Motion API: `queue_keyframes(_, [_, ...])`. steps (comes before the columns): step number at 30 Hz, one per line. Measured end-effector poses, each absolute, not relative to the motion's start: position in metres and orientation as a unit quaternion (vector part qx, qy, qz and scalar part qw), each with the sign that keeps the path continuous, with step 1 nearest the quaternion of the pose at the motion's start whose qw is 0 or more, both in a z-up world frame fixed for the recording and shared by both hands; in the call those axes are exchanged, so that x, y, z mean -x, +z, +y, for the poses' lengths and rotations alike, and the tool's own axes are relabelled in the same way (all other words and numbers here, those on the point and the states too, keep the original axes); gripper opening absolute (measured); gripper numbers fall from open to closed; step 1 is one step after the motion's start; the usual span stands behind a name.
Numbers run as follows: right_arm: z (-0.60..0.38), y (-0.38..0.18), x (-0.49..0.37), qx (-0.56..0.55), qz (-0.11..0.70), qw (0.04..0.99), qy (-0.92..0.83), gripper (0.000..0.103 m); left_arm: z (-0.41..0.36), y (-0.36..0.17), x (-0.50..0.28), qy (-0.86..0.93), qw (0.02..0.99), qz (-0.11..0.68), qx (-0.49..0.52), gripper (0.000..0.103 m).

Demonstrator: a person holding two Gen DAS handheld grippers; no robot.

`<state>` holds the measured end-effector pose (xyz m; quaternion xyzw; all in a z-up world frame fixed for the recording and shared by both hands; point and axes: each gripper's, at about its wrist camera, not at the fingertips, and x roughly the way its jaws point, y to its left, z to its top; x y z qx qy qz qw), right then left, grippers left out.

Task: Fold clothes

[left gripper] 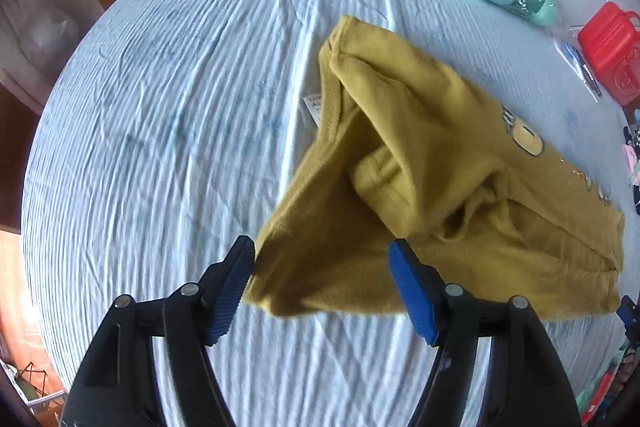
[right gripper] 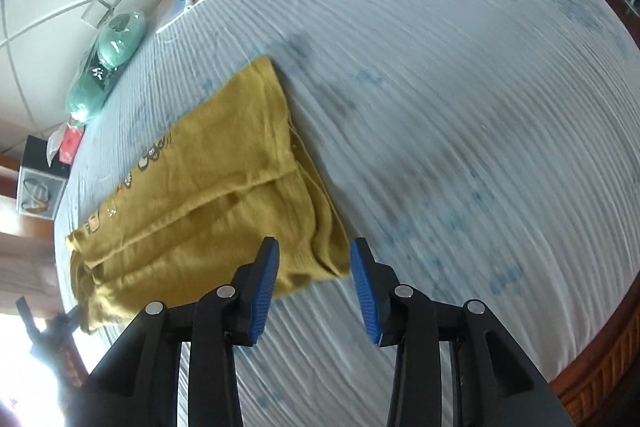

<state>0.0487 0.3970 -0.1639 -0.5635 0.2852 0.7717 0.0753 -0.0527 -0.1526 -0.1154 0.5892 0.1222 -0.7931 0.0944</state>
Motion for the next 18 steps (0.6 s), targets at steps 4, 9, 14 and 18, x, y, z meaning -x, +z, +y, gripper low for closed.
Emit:
queue_keyframes(4, [0.392,-0.150,-0.049,0.553,0.263,0.064,0.788,0.037,-0.132,-0.108,0.046,-0.803,0.062,0.134,-0.578,0.069])
queue_keyframes(9, [0.390,-0.121,-0.044,0.523,0.230,0.026,0.820,0.044,-0.090,-0.085,0.042,-0.831,0.082,0.113,-0.539,0.069])
queue_keyframes(14, [0.400,-0.107,-0.026,0.509,0.197,-0.038,0.837,0.048,-0.019,-0.035,0.020,-0.886,0.069,0.073,-0.453,0.073])
queue_keyframes(18, [0.415,-0.106,0.005,0.511,0.133,-0.105,0.843,0.049,0.042,-0.059,0.033,-0.862,0.080,0.106,-0.489,0.098])
